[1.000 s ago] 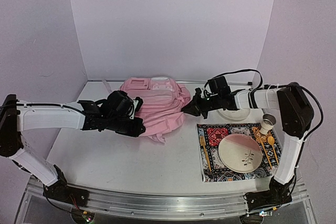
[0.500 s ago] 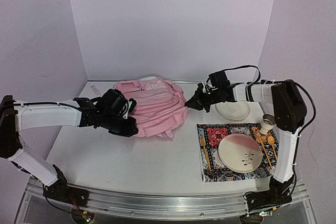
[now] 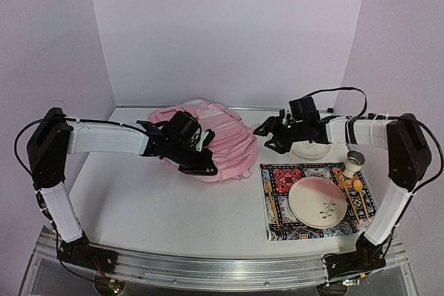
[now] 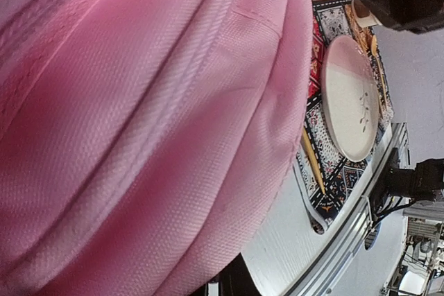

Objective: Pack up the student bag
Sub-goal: Zip the largest pocket of the bag in the student bag, then hold the largest pocket of the student bag.

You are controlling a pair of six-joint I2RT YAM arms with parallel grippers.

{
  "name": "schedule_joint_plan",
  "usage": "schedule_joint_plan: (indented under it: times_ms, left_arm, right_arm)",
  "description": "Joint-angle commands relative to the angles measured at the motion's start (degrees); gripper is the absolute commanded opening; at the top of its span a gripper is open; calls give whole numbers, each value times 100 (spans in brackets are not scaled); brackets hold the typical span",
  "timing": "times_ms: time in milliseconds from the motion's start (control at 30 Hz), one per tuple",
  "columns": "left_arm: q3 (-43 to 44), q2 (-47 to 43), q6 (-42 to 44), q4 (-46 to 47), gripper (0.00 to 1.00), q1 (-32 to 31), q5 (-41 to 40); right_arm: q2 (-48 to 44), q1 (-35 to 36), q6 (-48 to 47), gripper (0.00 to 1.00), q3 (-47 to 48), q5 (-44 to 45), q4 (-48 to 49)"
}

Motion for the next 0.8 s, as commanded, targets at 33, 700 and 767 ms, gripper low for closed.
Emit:
schedule_joint_plan:
  times_ms: [33, 700, 767]
  left_arm:
    - [746, 250, 64, 786, 0, -212, 443]
    - [555, 199, 257, 524, 0, -452, -75]
    - [240, 13, 261, 381, 0, -419, -288]
  right_arm:
    - [-255, 750, 789, 68, -410, 303, 549]
    - [353, 1176, 851, 1, -78, 481, 576]
    - [335, 1072, 681, 0, 17, 406, 479]
